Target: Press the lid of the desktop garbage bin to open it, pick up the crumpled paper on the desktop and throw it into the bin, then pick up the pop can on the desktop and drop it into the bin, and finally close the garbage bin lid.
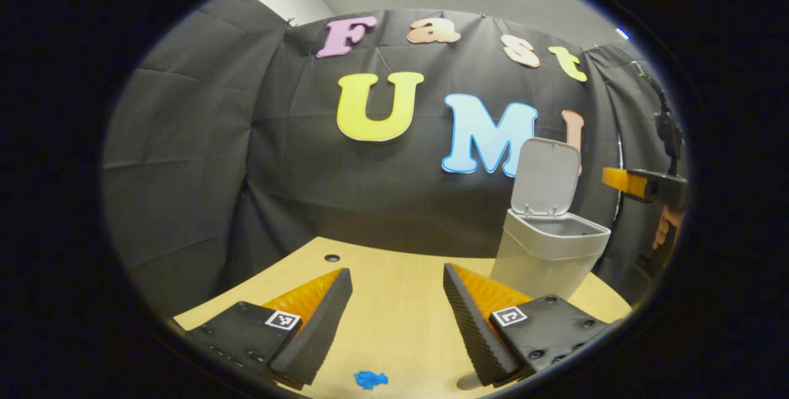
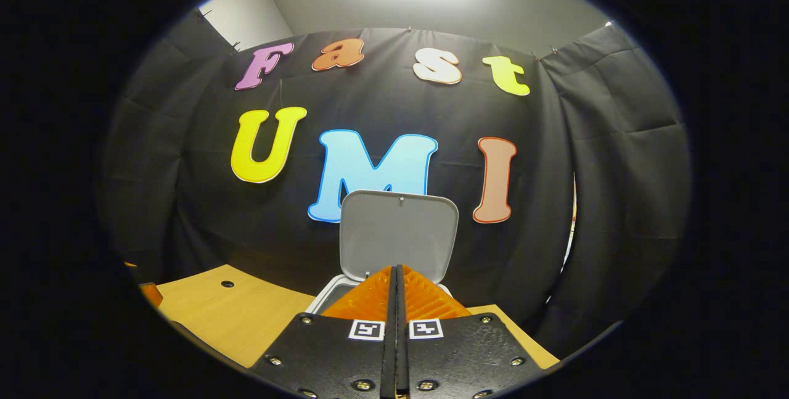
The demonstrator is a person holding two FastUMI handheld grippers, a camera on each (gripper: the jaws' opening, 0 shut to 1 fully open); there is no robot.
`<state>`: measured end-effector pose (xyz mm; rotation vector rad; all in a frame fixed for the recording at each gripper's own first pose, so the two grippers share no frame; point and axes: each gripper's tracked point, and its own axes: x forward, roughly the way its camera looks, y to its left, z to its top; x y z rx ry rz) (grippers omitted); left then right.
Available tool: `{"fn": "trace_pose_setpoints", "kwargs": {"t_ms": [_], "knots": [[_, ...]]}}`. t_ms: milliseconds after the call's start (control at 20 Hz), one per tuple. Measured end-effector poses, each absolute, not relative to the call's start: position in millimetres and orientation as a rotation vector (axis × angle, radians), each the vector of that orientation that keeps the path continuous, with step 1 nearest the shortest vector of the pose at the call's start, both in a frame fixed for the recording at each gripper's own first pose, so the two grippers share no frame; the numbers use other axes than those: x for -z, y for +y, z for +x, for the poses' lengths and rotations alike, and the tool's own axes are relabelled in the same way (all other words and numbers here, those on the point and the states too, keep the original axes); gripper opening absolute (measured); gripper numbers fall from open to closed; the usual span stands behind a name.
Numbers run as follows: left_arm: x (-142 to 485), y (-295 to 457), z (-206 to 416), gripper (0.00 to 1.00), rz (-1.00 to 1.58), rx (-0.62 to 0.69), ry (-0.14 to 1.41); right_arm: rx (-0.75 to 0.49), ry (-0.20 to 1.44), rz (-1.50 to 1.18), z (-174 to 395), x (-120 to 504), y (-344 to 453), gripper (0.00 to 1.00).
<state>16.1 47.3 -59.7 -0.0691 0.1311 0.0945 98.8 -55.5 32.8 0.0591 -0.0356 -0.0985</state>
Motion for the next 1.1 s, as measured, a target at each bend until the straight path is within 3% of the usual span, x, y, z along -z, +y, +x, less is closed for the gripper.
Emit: {"fn": "trace_pose_setpoints", "kwargs": {"t_ms": [450,600,700,750,900,1000,1100], "knots": [[83,55,6,0.97,-0.050,-0.091,0.178,0.075,-0.042,0.053,68,-29,-40,0.02],[88,55,4,0.99,-0.042,-0.086,0.182,0.063,-0.042,0.066,57,-28,-31,0.07],[98,57,0,0.99,-0.037,-0.082,0.202,0.058,-0.047,0.085,49,-27,-27,0.11],[106,58,-2,0.99,-0.037,-0.081,0.216,0.057,-0.049,0.093,44,-27,-24,0.22],[133,61,-8,0.97,-0.039,-0.076,0.277,0.061,-0.059,0.093,34,-24,-21,0.31],[152,61,-14,0.97,-0.044,-0.071,0.325,0.052,-0.048,0.087,28,-21,-16,0.46],[173,63,-19,0.98,-0.058,-0.064,0.376,0.041,-0.033,0.090,23,-17,-12,0.51]]}}
